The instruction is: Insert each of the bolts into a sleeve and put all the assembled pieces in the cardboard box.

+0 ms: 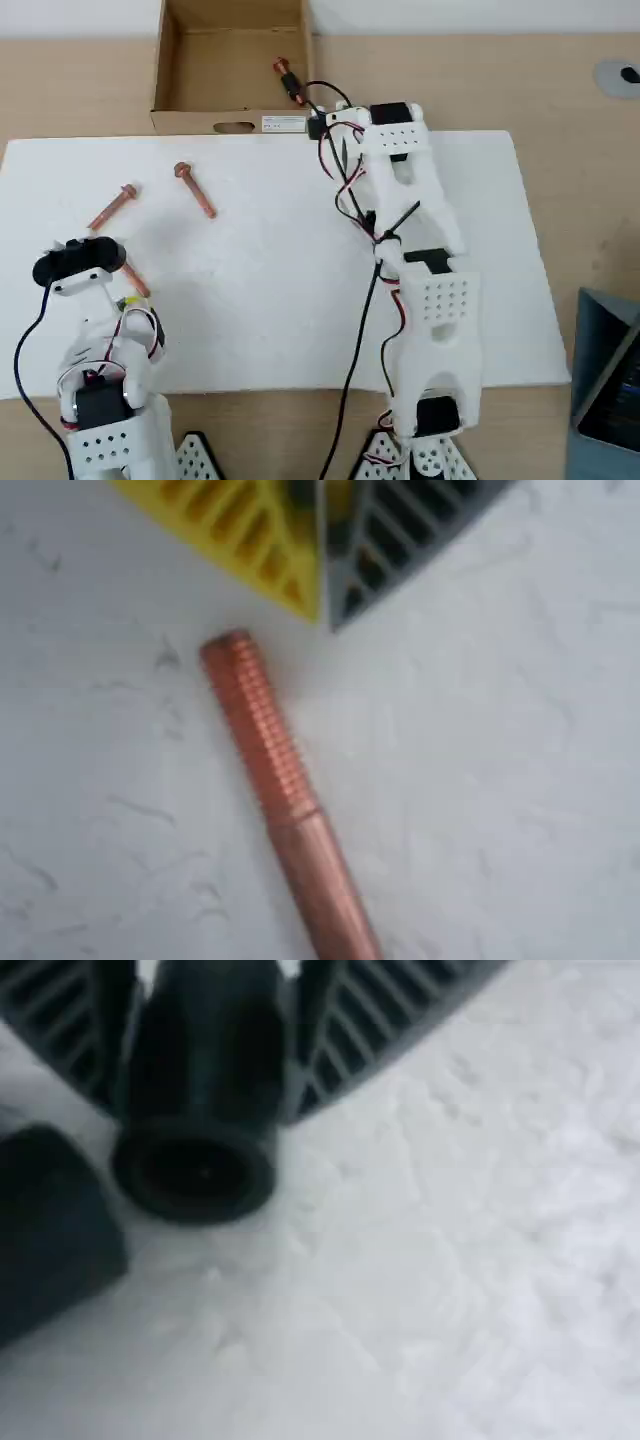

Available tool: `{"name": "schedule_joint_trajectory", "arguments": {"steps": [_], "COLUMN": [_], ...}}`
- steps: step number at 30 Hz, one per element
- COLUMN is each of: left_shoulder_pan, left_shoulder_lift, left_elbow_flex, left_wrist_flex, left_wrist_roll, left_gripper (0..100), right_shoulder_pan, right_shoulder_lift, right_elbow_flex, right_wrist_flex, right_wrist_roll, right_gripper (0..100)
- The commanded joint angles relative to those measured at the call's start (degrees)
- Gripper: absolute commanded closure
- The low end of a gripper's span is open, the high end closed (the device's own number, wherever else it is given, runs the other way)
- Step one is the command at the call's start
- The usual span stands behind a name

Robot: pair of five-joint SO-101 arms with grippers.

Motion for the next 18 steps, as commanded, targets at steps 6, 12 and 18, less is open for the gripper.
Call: {"name": "schedule_joint_trajectory", "arguments": {"steps": [6, 12, 18], "left_shoulder_pan": [-0.35, -0.26, -0.18], "left_shoulder_lift": [-0.31, -0.31, -0.31], "left_elbow_flex": [-0.26, -0.26, -0.26], "left_wrist_flex": [-0.26, -0.35, -0.35], "left_wrist_roll": [-0.18, -0.18, -0.18], "left_gripper": [100, 100, 100], "right_shoulder_pan": [-0.75, -2.24, -2.15], "right_shoulder_lift": [-7.08, -15.08, -28.70], "right_elbow_flex": [-6.64, -14.02, -9.80], "right_wrist_flex": [4.66, 10.55, 10.64], "right_wrist_roll": [0.18, 0.18, 0.09], "right_gripper": [96.3, 98.7, 98.7]}}
